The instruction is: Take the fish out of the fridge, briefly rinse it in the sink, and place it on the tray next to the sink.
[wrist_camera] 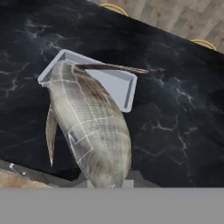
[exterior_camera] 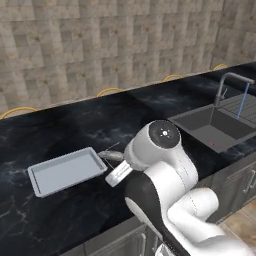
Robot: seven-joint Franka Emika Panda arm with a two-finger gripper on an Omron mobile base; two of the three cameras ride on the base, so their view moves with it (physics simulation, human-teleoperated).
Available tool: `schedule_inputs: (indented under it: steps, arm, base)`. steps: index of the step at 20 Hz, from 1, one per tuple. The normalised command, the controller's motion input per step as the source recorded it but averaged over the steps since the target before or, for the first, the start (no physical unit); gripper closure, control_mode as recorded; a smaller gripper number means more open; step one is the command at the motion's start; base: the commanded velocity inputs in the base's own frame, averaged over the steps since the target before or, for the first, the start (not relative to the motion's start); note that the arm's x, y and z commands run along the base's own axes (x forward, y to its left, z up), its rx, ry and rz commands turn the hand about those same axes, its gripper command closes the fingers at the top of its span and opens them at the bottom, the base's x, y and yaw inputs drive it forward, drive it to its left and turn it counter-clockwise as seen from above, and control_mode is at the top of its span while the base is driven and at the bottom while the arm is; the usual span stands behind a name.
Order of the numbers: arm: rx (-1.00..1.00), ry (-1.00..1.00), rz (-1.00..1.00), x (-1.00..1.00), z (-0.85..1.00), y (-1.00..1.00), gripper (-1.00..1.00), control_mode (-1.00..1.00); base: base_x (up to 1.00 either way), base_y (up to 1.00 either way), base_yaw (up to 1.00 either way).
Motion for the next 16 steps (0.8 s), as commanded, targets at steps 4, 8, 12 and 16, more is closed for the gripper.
schedule_inputs:
  steps: [4,8,12,16]
  arm:
    - [0.06,0.2,-0.01,0.96,-0.23,0.33,1.0,-1.0]
    - [0.0,0.15,0.0,0.6,-0.47,0.44,1.0,-1.0]
    - [0.0,0.15,0.0,0.82,-0.51,0.74,1.0,-1.0]
    - [0.0,0.08,0.0,0.94,-0.48,0.72,1.0,-1.0]
  base:
    - [0.0,0.0,0.0]
    - [0.0,0.0,0.0]
    - [0.0,0.0,0.0]
    - [0.0,0.0,0.0]
